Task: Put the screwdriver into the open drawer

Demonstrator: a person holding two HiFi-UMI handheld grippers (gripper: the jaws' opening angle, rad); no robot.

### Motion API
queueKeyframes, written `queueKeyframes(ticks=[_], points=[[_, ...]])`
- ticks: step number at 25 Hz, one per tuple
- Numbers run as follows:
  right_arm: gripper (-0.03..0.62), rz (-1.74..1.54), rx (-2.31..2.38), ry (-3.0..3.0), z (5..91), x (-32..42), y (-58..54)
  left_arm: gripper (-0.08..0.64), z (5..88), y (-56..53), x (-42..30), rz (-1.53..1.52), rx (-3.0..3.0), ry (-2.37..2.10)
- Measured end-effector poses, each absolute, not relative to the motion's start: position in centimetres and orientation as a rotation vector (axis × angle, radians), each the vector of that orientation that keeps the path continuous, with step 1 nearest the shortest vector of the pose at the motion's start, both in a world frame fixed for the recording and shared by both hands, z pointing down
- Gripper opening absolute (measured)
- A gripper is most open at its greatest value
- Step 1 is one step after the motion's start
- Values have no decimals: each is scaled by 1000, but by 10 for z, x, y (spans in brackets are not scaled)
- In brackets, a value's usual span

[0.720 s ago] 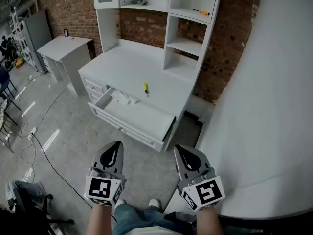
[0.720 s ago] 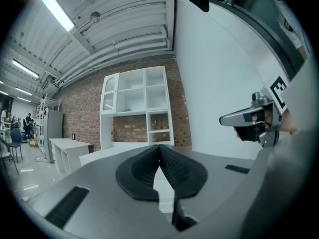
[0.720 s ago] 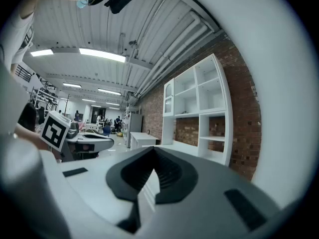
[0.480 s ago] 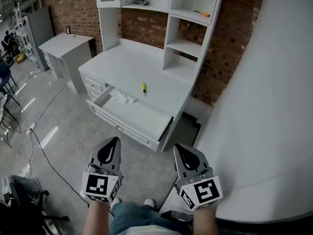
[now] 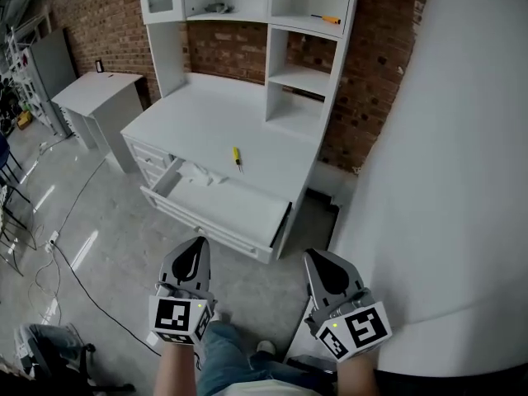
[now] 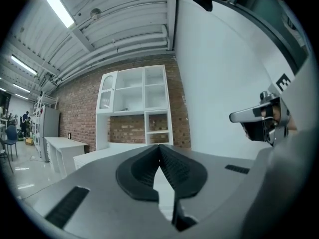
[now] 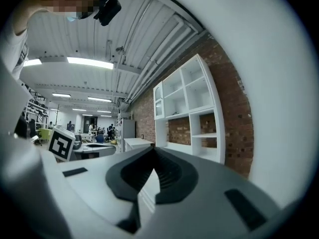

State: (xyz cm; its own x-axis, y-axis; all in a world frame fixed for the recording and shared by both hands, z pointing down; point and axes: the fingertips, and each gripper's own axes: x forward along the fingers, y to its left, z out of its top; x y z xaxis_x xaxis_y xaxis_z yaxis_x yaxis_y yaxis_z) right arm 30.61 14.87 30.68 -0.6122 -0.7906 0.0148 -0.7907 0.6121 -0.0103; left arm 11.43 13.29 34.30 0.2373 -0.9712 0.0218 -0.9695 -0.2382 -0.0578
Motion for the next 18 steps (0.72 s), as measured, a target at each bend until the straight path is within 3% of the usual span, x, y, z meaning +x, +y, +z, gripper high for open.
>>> queueKeyframes(ticks=[18], points=[[12, -145, 1549, -2654, 301, 147, 19, 12, 331, -11, -69, -11, -2515, 1834]])
